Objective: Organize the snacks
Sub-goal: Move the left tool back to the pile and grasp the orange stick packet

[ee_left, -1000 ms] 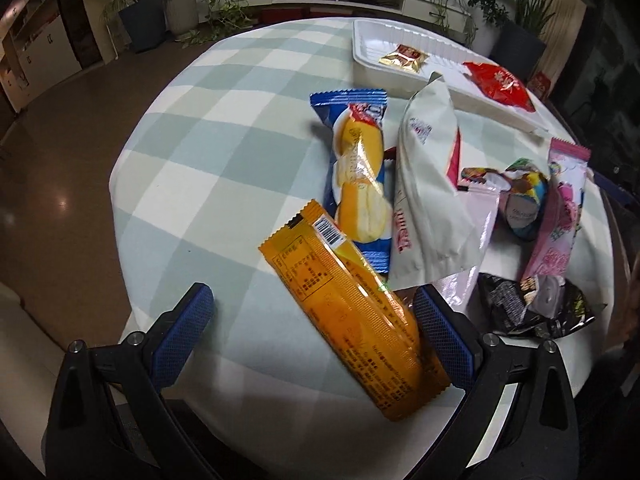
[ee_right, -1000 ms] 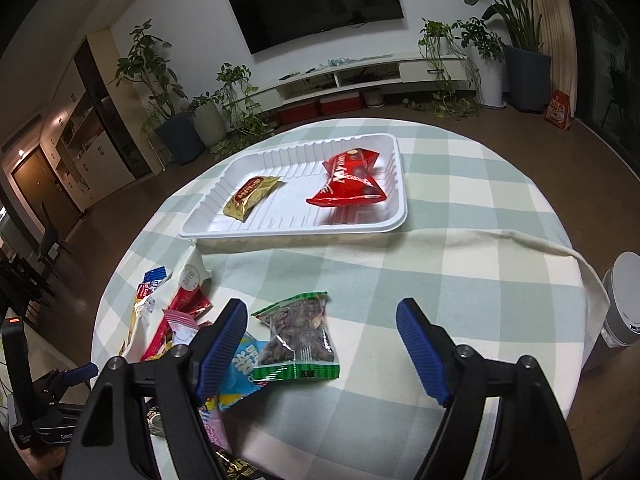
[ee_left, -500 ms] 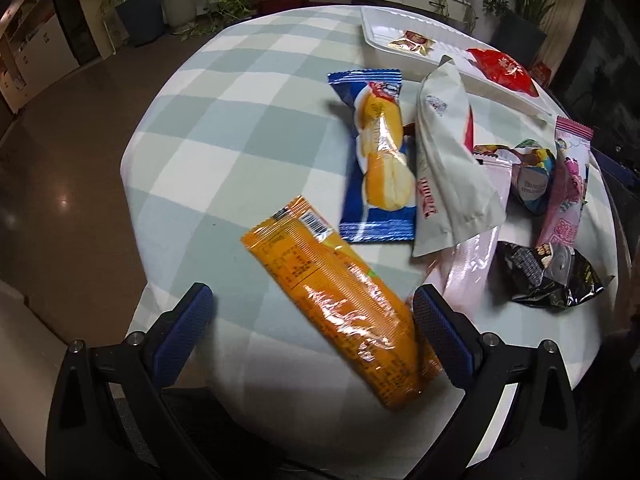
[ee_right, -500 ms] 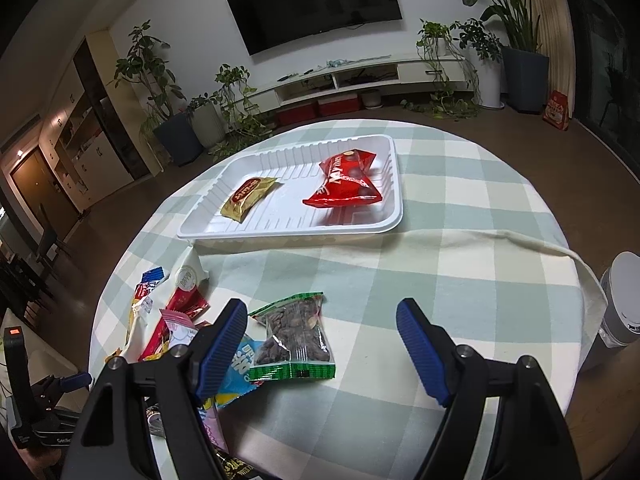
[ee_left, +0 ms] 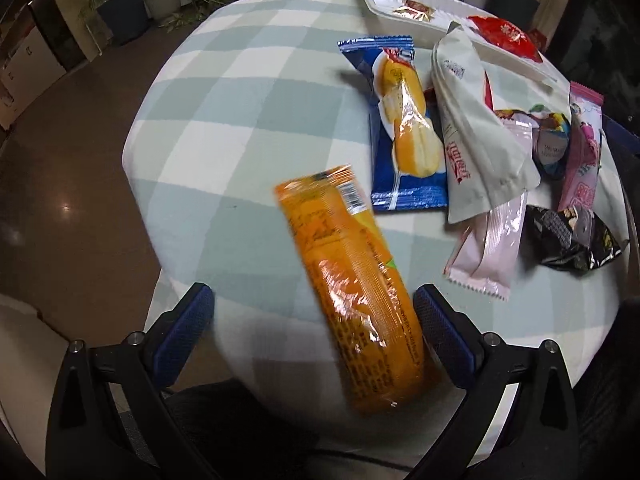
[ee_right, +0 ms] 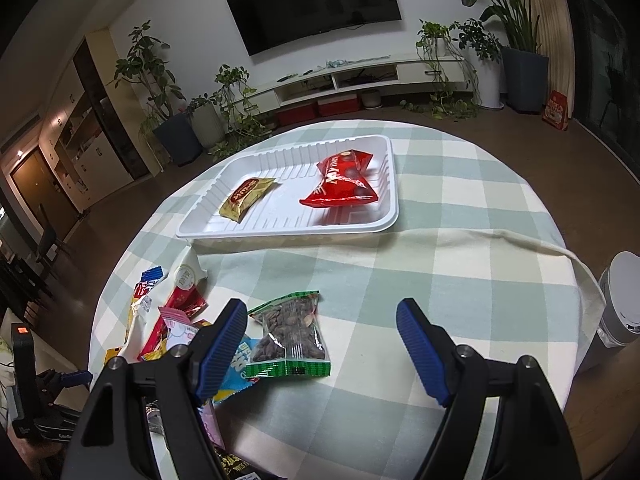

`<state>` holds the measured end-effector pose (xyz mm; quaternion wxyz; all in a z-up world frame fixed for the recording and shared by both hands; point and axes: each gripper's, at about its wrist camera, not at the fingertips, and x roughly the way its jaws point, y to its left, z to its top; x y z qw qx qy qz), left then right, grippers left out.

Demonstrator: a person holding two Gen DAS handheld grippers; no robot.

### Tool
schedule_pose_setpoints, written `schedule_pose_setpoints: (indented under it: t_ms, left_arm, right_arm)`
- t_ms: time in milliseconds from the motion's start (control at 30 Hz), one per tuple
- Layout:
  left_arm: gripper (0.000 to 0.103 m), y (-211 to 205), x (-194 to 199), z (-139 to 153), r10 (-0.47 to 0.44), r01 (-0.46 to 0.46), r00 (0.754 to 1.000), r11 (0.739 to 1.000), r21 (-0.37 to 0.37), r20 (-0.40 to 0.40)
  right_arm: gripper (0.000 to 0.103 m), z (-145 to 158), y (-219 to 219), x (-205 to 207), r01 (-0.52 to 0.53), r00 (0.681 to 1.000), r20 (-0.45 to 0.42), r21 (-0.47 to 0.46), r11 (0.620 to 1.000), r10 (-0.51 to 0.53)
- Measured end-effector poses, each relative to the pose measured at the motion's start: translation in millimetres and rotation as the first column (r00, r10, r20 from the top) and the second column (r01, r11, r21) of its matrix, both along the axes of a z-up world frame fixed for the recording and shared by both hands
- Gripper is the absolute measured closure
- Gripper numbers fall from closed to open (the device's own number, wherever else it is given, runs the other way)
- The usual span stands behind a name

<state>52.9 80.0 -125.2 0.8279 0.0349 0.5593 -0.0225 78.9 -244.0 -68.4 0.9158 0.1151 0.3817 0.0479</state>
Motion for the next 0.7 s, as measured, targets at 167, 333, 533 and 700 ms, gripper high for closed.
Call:
schedule_pose_setpoints:
  t_ms: [167,333,533,700]
  left_arm:
    - [0.002,3.5,1.0,0.0,-0.009,0.009,1.0,1.0,0.007,0.015]
    - [0.008,3.3,4.4,0.4,-0.027,0.027,0.998,1.0,0.0,0.048]
    - [0.022,3.0,4.1,2.3,-0.039,0.039,0.996,0.999,-0.003,0.083]
    - [0.025,4.9,0.8,3.1,-0.03,0.031,0.995,0.999,-0.013,0.093]
  right_arm:
    - [0.024,2.8,2.1,-6.6,-0.017,1.0,0.016,-0.008,1.0,0.017]
    - [0.024,7.6,19.0,-34.3,-0.104,0.994,0.035,0.017,0.994,0.103]
    - [0.024,18.2,72.8,-81.8,-0.41,0.908,0.042,-0.113,0.905,0.417]
    - [0.028,14.3,112.0,-105.0,-0.595,0.774,-0.004,-0.343,0.726,0.633]
